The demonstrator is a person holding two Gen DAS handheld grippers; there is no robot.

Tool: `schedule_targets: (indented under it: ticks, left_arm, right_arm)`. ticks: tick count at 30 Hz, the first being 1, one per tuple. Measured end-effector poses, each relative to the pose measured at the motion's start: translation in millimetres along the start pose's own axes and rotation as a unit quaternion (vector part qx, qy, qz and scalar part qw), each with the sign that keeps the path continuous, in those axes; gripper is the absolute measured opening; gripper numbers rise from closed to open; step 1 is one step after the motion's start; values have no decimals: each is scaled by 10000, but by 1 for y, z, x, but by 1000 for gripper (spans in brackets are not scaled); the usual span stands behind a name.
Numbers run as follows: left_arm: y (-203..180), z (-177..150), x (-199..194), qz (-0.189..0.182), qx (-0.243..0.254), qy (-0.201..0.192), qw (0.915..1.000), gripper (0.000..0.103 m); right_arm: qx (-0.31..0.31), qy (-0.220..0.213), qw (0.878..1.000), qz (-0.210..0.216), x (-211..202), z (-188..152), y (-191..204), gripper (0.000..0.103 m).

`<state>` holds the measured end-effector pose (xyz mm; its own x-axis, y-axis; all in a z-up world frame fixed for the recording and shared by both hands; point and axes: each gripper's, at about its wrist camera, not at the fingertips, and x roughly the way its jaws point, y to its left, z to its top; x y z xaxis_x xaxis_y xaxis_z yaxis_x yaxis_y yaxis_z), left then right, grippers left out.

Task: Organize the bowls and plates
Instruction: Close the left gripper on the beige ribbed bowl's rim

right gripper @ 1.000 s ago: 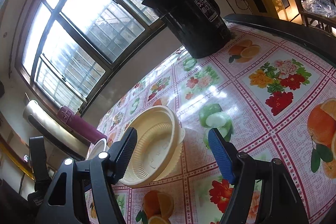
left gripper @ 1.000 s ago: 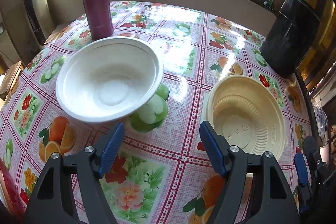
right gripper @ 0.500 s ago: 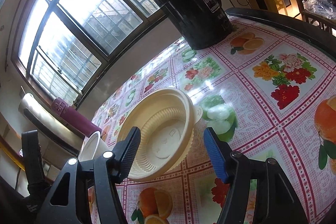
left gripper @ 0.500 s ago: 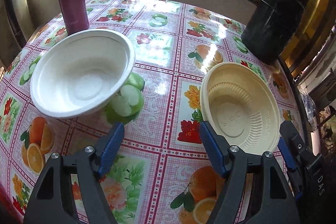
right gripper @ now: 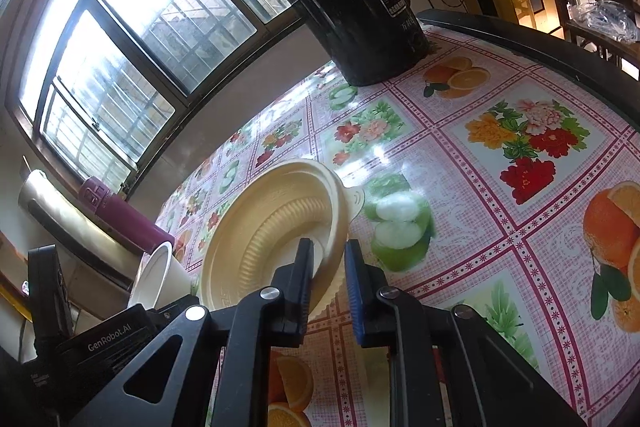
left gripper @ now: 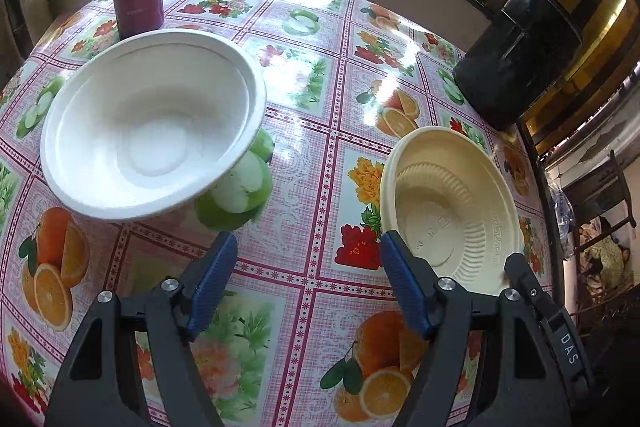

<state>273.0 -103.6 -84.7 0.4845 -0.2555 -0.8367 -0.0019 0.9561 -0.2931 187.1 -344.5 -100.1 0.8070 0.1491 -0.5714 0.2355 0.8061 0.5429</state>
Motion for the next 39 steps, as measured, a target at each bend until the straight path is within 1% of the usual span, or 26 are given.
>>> schedule_targets:
  ticks: [2,8,10,12,15,18,19,22,24,25,26,27,28,30,31,32,33,34,39]
  left_arm:
    - [4,2,3,-25,-41,184,9998,74]
    - [8,2,6,-154,-147,426,9989,74]
    - [10,3,2,-244,-222,418,9986,74]
    - [9,4,-2,-284,-206,396,9986,74]
    - [6,3,-8,-500,-202,381,9978,74]
    - [0,1,-9,-746,-186,463,9960,74]
    - [-2,1,-7,-718,-160,452,9963,74]
    - [-4,-3,3,-475,-55,527,9975,74]
    - [-1,-4,2,-420,-90,404,9983,72]
    - [-1,-3,-1,-415,-71,298,9987,68]
    - [-2,-3,-4,-392,-21,209,9990,53]
    - [-2,-2,-6,-367,27,170,9992,44]
    - [-3,-3,-7,-377,47,148,9992,42]
    - [-5,-4,-6,-463,96,124,9988,30]
    - [-7,-4,-6,-504,127,135,9986,26]
    - [-8,-5,-5,-538,149,167,9983,18]
    - [-9,-6,-5,-562,167,188,9981,13]
    - [-11,-6,-4,-568,201,204,9980,11]
    - [-14,-7,-6,-675,259,240,9971,11]
  right_arm:
    - [-35,33,10000,49,-2,-1,3,15]
    - [-133,115,9998,48,-6,-1,9,15]
    - [-95,107,9999,-67,-7,-1,7,15]
    - [-57,160,9998,-79,-4,0,4,15]
    - [-50,224,9997,-88,-2,-1,3,15]
    - [-123,308,9994,-21,0,-3,6,15]
    - [-150,338,9993,9,0,-3,7,15]
    - [-204,483,9986,42,1,-5,10,15]
    - [-106,582,9982,57,2,-4,7,15]
    - [-51,630,9980,92,1,-4,5,18]
    - [28,682,9976,140,1,-3,2,20]
    - [109,710,9972,191,0,-2,0,19]
    - [176,723,9969,243,0,-2,-2,20]
    - [218,742,9966,284,0,-3,-3,20]
    - [211,760,9965,293,0,-3,-3,20]
    - [199,763,9965,293,0,-3,-2,23]
    - [198,745,9966,286,0,-3,-1,24]
    - [216,715,9968,283,0,-3,-2,27]
    - [328,671,9967,324,1,-3,-7,27]
